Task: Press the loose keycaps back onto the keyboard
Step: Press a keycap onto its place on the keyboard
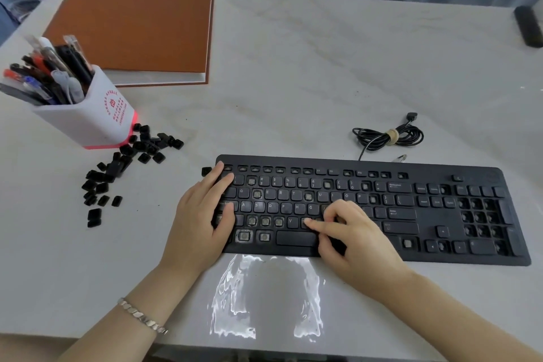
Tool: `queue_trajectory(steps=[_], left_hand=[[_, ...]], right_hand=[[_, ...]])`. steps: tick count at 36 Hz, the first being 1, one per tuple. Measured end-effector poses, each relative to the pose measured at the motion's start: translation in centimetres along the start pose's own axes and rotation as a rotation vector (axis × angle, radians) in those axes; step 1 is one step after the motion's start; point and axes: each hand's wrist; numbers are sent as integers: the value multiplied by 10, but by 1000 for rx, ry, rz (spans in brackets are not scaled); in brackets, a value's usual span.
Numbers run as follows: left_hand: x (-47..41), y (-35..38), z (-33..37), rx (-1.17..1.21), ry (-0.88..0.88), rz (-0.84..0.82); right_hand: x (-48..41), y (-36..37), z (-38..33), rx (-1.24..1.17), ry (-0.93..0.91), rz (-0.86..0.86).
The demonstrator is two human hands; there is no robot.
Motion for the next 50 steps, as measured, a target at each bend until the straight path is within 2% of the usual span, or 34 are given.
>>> queue_trajectory(steps=[3, 5, 7, 10, 15, 25, 33, 37, 41, 46, 50], left_hand=[[-2, 0, 1, 3, 7, -1], [-2, 0, 1, 6, 2, -1], [-1, 0, 2, 8, -9, 2], [0, 0, 3, 9, -19, 5], [-1, 0, 2, -2, -21, 3], [-2, 0, 2, 22, -9, 4], [-2, 1, 1, 17, 0, 6], [-1, 1, 0, 11, 0, 5], [-2, 1, 2, -1, -4, 4], [-1, 2, 3, 1, -26, 9], [-1, 1, 0, -10, -8, 5]], right_hand=[[-9, -14, -15, -447, 392, 1], [-15, -23, -15, -736, 639, 97], [-18, -29, -13, -1019, 774, 192], [-19, -36, -19, -1353, 824, 304], [-22, -38, -28, -1540, 798, 325], [-17, -48, -54, -1521, 513, 135], [-11, -44, -51, -1422, 369, 134], [-7, -42, -49, -1359, 355, 140], [-6, -40, -46, -1255, 417, 140], [-4, -35, -40, -999, 526, 83], [0, -32, -30, -706, 552, 80]])
Point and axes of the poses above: each hand's wrist, its own x-axis away from the middle knuckle, its own y-axis out of the palm, z = x × y, and after that the axes turned 3 degrees about -y, right-handed
